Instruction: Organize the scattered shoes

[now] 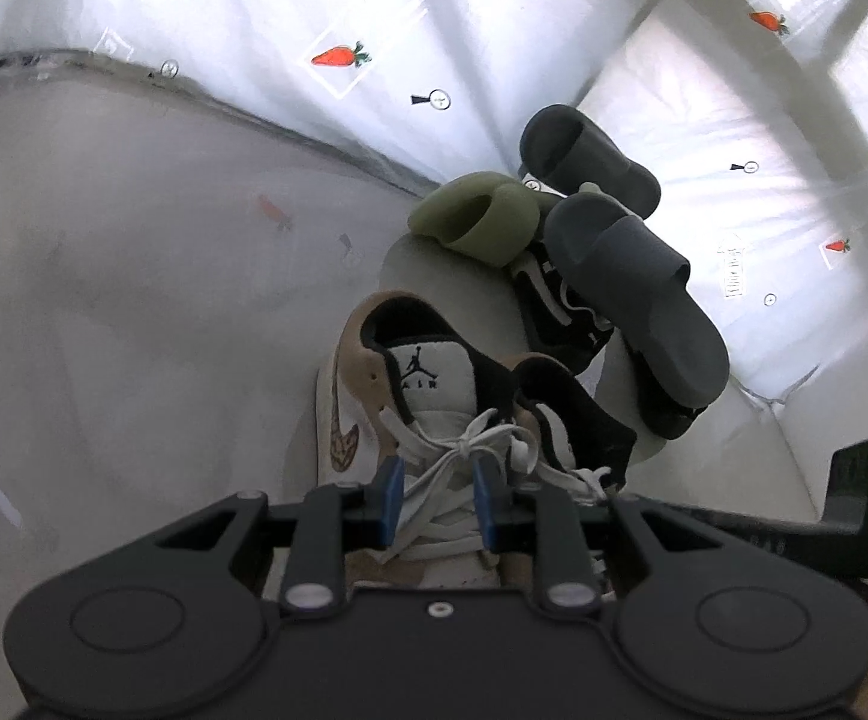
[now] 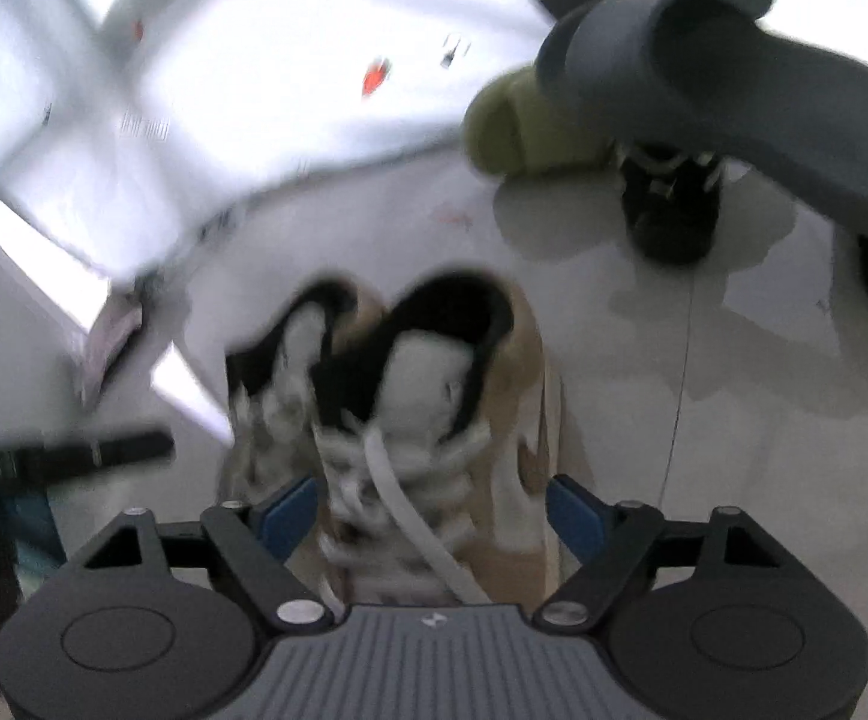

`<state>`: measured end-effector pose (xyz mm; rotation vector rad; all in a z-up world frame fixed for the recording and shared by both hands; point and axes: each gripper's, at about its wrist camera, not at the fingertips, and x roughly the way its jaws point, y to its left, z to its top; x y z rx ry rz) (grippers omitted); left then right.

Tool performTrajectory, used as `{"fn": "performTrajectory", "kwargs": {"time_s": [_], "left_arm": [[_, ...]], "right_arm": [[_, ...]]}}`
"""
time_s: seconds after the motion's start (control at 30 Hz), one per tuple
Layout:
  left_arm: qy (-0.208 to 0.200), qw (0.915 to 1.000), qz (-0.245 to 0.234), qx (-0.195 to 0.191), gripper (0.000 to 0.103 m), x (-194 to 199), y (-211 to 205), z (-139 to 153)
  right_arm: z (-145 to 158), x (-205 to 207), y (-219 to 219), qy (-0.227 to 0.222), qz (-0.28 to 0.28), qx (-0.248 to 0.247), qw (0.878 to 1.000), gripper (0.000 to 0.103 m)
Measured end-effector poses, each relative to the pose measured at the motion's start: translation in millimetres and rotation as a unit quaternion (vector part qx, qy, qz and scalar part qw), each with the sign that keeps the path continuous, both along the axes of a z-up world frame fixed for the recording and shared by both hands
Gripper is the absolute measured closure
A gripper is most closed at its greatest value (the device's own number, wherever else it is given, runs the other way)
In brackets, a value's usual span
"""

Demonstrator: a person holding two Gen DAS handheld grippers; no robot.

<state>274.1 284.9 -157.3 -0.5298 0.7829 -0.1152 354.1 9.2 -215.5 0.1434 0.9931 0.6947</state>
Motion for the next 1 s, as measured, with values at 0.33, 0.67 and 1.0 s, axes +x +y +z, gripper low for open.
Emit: {"fn": "performTrajectory", "kwargs": {"time_s": [0.33, 0.67, 1.0], "left_arm": [[-0.005, 0.9999, -0.011, 0.004, 0.078, 6.4, -1.2, 1.7], [-0.007, 0.9999, -0.005, -0.008, 0.078, 14.3, 6.7, 0.5], [-0.008, 0.9999, 0.007, 0.001, 0.079, 4.7, 7.2, 5.6]], "right_arm": [[-3.4, 38.7, 7.0, -0.01, -0.032, 0.014, 0.999, 0.042], [2.8, 33.9, 26.4, 0.016, 0.02, -0.004, 1.0, 0.04], [0.1, -13.5, 73.7, 0.046, 0.077, 0.027, 0.996, 0.04]]}}
